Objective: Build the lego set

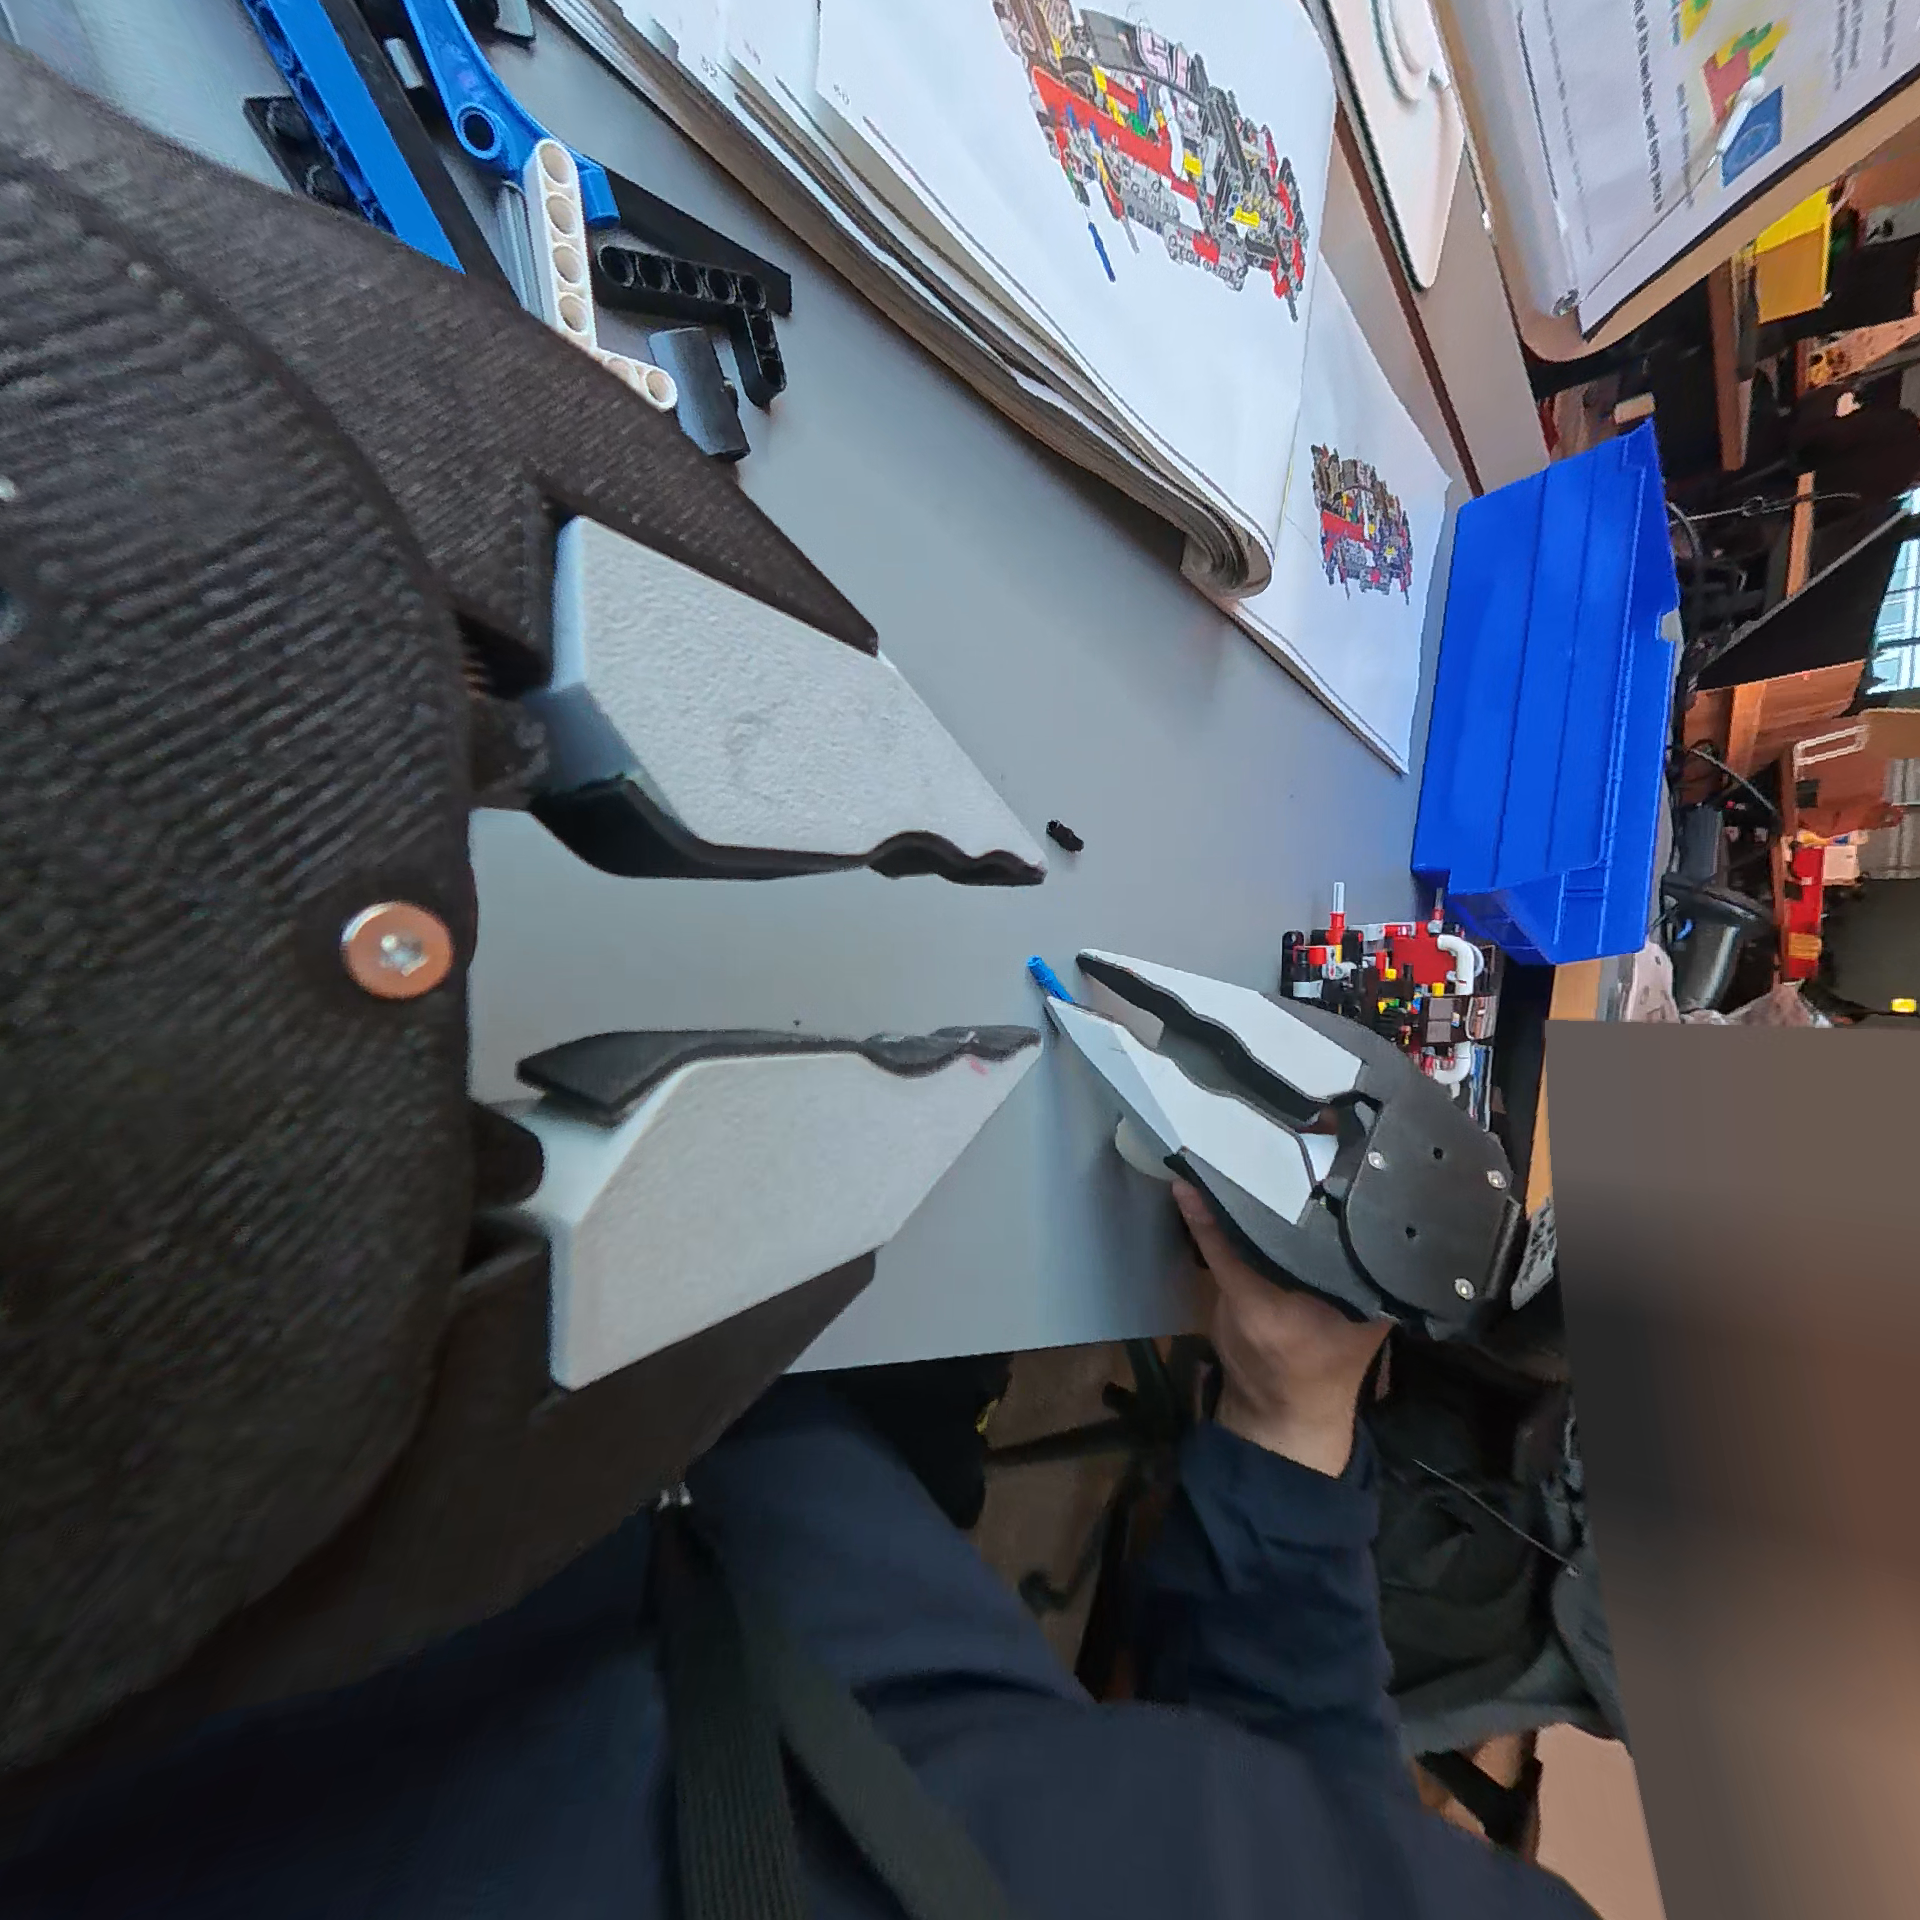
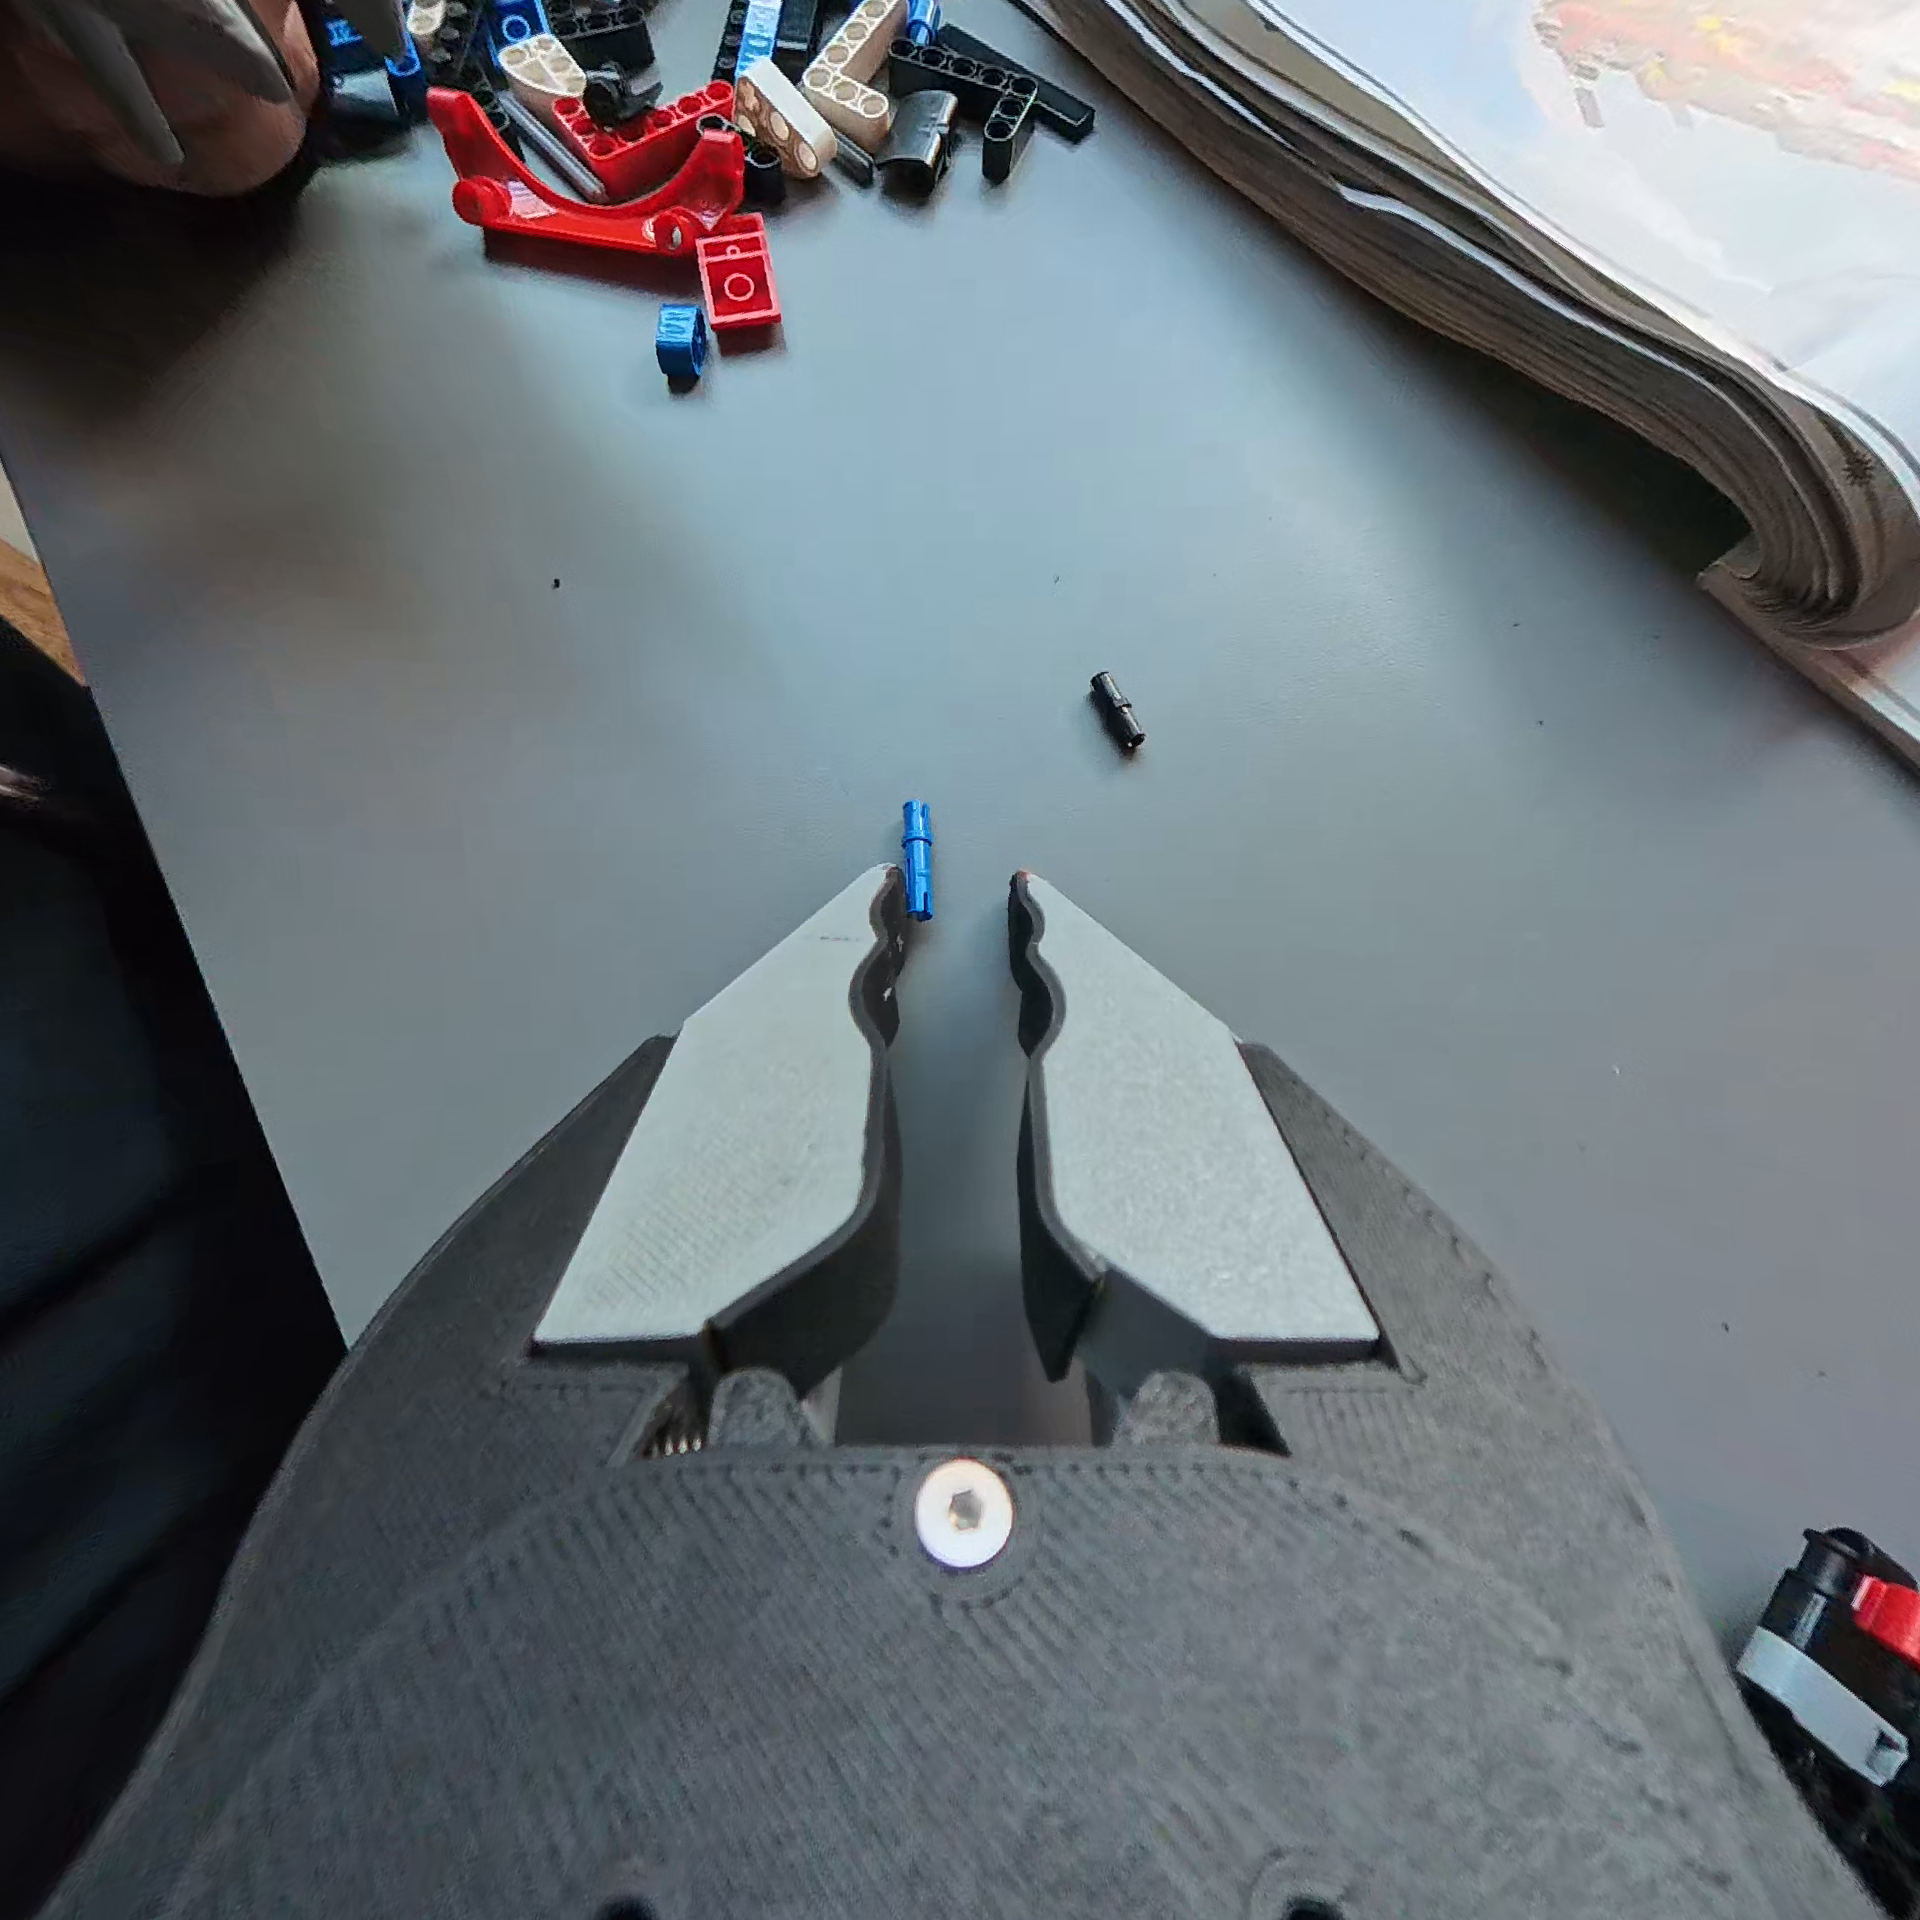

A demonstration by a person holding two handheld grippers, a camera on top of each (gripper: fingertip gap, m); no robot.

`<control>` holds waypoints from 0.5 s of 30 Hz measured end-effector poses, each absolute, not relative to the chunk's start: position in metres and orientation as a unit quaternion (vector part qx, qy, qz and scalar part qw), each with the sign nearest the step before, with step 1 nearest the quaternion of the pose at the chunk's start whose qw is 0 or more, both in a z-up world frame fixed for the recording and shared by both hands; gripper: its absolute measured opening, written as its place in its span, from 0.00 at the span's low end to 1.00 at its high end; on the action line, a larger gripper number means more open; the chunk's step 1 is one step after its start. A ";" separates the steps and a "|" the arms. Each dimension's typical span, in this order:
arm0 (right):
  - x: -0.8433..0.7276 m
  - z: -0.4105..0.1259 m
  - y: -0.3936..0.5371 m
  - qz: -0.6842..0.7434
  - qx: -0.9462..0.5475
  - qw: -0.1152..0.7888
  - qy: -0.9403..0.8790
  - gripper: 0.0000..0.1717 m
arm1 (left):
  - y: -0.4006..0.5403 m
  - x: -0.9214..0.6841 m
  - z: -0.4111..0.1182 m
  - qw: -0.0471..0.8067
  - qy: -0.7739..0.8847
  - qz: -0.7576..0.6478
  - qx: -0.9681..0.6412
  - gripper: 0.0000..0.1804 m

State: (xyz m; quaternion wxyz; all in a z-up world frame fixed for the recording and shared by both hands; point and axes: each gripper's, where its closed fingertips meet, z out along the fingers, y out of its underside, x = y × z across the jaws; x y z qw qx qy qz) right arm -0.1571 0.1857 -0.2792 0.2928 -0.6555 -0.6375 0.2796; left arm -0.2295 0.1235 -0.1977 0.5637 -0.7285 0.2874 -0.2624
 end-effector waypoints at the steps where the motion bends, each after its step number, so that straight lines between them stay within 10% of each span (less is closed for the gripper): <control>1: -0.157 -0.279 0.186 0.279 -0.655 0.293 -0.638 0.10 | 0.123 -0.230 -0.197 0.564 0.285 -0.267 -0.728 0.14; 15: -0.156 -0.272 0.181 0.279 -0.629 0.323 -0.650 0.12 | 0.128 -0.243 -0.186 0.606 0.264 -0.224 -0.716 0.13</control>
